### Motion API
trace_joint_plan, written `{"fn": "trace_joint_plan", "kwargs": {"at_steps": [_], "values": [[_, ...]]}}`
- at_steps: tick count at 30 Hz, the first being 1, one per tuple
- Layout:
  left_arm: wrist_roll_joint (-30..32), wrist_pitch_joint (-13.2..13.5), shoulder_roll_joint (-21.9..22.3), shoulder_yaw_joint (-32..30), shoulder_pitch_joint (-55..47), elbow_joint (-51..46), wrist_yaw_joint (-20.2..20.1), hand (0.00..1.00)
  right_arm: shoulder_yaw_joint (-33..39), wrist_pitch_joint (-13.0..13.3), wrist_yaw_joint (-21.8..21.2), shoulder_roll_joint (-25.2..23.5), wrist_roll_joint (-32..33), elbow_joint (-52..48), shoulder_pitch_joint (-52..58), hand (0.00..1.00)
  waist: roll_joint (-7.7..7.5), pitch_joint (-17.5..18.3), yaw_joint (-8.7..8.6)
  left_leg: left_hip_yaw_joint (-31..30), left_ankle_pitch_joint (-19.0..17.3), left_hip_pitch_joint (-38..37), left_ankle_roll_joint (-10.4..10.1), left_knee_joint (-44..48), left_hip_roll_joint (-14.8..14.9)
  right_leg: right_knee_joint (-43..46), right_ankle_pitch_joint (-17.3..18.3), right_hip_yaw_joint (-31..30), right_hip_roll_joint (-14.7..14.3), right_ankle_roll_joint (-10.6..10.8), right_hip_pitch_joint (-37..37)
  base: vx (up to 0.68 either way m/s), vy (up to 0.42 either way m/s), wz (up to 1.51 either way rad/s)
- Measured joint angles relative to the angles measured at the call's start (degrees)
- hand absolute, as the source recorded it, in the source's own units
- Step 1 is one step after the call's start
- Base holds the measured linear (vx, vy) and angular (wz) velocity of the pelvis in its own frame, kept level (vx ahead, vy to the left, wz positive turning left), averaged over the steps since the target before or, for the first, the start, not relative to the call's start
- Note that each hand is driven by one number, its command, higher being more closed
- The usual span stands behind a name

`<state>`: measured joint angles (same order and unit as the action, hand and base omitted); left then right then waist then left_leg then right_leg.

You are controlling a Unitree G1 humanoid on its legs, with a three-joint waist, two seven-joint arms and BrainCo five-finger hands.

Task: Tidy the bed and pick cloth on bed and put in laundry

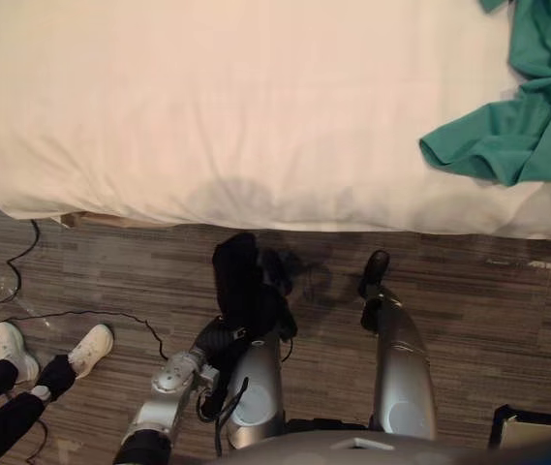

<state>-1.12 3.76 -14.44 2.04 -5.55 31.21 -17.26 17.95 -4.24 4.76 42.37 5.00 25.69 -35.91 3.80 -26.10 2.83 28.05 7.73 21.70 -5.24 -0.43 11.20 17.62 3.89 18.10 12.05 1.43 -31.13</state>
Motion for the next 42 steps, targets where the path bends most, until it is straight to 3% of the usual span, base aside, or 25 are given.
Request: {"fn": "trace_joint_plan", "kwargs": {"at_steps": [5, 8, 12, 15, 16, 19, 23, 27, 29, 33, 35, 36, 38, 40, 42], "values": [[0.6, -0.3, -0.1, 0.0, -0.4, 1.4, 0.1, 1.00, 0.1, 4.6, -2.8, -11.2, 4.2, -2.2, 12.2, 1.00, -2.95, 2.3, -0.09, 1.7, -0.9, -6.7, 0.1, -0.5, 0.6, -2.6, 0.0, -0.2, -1.3, 0.0, 7.1, 0.08, -0.017, -0.13], [0.6, -0.4, 1.4, 0.0, -0.8, 2.4, 0.1, 1.00, 0.2, 7.3, -5.1, -22.6, 9.4, -3.1, 23.4, 1.00, -5.45, 5.6, -0.34, 3.2, -2.1, -12.0, -0.3, -0.4, 1.2, -4.4, 0.2, -0.3, -2.3, 0.2, 12.6, 0.12, -0.020, -0.20], [0.5, -2.7, 6.9, -0.6, -0.2, 9.0, 3.9, 1.00, 1.8, 9.8, -10.8, -35.1, 15.7, 3.3, 36.1, 1.00, -5.85, 12.7, -1.16, 5.8, -4.2, -18.7, -1.3, -0.4, 1.6, -7.1, 0.6, -1.8, -3.4, 0.8, 19.2, 0.13, 0.013, -0.28], [-3.3, -3.6, 11.3, -4.8, 0.0, 16.7, 8.7, 1.00, 4.1, 10.4, -16.2, -41.8, 16.0, 13.7, 44.9, 1.00, -4.69, 18.4, -3.74, 7.6, -5.3, -24.1, -2.1, -1.4, 1.5, -8.9, 1.2, -2.6, -4.2, 1.5, 24.1, 0.10, 0.012, -0.26], [-4.8, -3.7, 12.6, -7.0, 0.3, 19.3, 9.7, 1.00, 7.7, 10.6, -18.0, -43.4, 14.5, 18.9, 48.1, 1.00, -3.57, 20.0, -5.02, 8.4, -5.6, -27.0, -2.5, -2.5, 1.5, -9.8, 1.2, -3.3, -4.8, 1.5, 26.5, 0.08, -0.002, -0.27], [-7.0, -3.7, 13.5, -11.2, 0.4, 21.3, 10.3, 1.00, 13.3, 10.1, -18.3, -44.6, 10.4, 24.3, 53.5, 1.00, -2.12, 21.6, -5.92, 9.7, -5.9, -30.5, -2.9, -4.2, 1.6, -10.6, 1.1, -4.5, -5.4, 1.7, 28.7, 0.02, -0.006, -0.27], [-7.3, -7.3, 13.6, -16.3, -1.4, 22.4, 10.1, 1.00, 18.1, 5.0, -17.8, -44.8, 7.6, 26.0, 56.6, 1.00, -1.89, 22.7, -6.28, 11.7, -6.1, -34.3, -3.2, -5.1, 1.5, -11.8, 0.6, -5.8, -6.0, 1.8, 31.3, -0.02, -0.005, -0.19], [-7.4, -10.4, 14.4, -18.0, -3.5, 22.5, 10.1, 1.00, 18.9, 4.8, -14.8, -44.9, 7.0, 26.0, 56.1, 1.00, -1.47, 24.3, -6.19, 12.2, -6.4, -35.3, -3.3, -5.2, 1.4, -13.3, -0.1, -6.3, -6.1, 2.0, 32.6, -0.04, -0.004, -0.09], [-7.9, -11.3, 14.5, -18.3, -3.7, 22.5, 10.1, 1.00, 17.9, 6.0, -13.8, -44.9, 7.1, 26.0, 55.8, 1.00, -1.16, 24.5, -5.75, 12.1, -6.5, -35.8, -3.3, -5.2, 1.3, -13.8, -0.5, -6.2, -6.1, 1.9, 33.5, -0.03, -0.002, 0.02], [-11.1, -12.8, 15.9, -20.7, -4.4, 22.5, 9.9, 1.00, 12.7, 11.3, -14.5, -44.8, 4.8, 25.8, 55.5, 1.00, -0.82, 25.1, -5.33, 8.2, -6.6, -34.9, -2.9, -5.5, 0.6, -13.5, 0.1, -3.6, -5.2, 2.3, 34.6, -0.03, -0.005, 0.36], [-12.0, -13.2, 16.3, -20.7, -4.2, 22.5, 9.7, 1.00, 10.4, 14.1, -16.1, -44.5, 4.5, 25.9, 55.9, 1.00, -0.51, 25.4, -5.42, 5.0, -6.5, -33.5, -2.3, -5.5, 0.1, -10.5, 2.1, -3.3, -4.6, 2.4, 34.3, 0.01, -0.026, 0.85], [-12.0, -13.3, 16.3, -20.7, -4.1, 22.4, 9.9, 1.00, 9.0, 15.5, -16.6, -44.0, 3.5, 25.9, 56.0, 1.00, -0.32, 25.9, -5.78, 1.6, -6.6, -31.9, -1.5, -5.6, -0.5, -6.3, 4.9, -6.6, -4.2, 1.1, 32.9, 0.05, -0.048, 1.23], [-11.2, -13.4, 15.0, -20.2, -2.4, 22.5, 10.3, 1.00, 6.4, 16.7, -17.3, -44.7, 3.1, 26.8, 56.1, 1.00, -2.90, 26.4, -6.54, -7.3, -5.9, -28.2, -0.8, -5.6, -2.9, -4.5, 11.1, -15.5, -4.4, 2.0, 33.8, 0.06, -0.086, 2.00], [-10.6, -13.4, 14.6, -19.8, -1.3, 23.6, 10.5, 1.00, 2.6, 17.1, -18.1, -42.6, 2.6, 27.7, 55.3, 1.00, -4.13, 26.7, -5.90, -15.4, -3.9, -26.1, -0.2, -5.6, -4.1, -3.6, 13.1, -14.5, -5.6, 0.5, 35.3, 0.05, -0.132, 1.90], [-10.6, -12.6, 13.9, -16.9, -1.3, 24.6, 11.4, 1.00, -1.2, 16.9, -18.1, -40.8, 2.3, 28.3, 53.2, 1.00, -4.05, 26.9, -4.99, -19.9, -2.8, -25.1, -0.5, -5.6, -5.2, -2.4, 13.8, -10.5, -4.5, 0.4, 36.9, 0.09, -0.101, 1.43]]}}
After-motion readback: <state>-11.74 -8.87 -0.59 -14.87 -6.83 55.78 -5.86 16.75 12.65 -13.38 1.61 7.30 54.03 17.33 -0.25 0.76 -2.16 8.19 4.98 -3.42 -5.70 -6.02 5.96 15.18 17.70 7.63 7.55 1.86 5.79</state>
